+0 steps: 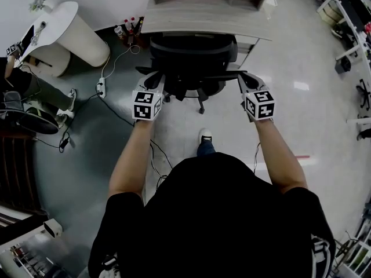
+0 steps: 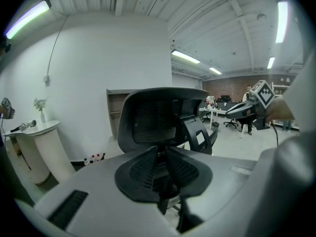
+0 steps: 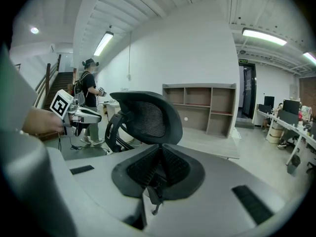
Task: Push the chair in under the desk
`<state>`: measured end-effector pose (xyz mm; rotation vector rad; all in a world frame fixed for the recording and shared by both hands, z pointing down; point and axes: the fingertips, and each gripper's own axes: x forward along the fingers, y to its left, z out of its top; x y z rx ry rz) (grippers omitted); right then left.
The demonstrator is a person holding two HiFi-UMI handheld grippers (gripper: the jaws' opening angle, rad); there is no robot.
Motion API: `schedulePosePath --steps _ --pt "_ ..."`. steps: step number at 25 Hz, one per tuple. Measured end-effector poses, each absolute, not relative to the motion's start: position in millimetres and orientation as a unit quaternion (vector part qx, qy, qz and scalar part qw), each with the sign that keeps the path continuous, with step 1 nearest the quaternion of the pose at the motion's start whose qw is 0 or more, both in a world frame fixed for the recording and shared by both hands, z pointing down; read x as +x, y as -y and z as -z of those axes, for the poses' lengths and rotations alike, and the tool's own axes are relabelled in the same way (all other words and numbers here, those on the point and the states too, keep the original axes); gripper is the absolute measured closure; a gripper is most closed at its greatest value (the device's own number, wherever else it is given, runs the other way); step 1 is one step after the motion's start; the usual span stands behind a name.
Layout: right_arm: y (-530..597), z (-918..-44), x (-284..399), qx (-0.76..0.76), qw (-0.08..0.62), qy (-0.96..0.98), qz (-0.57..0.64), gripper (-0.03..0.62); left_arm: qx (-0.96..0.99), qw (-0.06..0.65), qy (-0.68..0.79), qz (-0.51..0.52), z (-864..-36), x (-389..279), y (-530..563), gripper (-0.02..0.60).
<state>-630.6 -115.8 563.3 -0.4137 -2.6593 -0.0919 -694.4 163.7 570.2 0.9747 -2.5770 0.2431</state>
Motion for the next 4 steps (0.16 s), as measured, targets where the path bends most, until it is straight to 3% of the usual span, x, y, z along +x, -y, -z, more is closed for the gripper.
schedulePosePath --steps 4 --pt "117.9 -565.9 -627.2 -0.151 0.225 0.962 0.031 0.583 0.347 0.190 0.914 -0.088 -572.7 -689.2 -161.9 0.523"
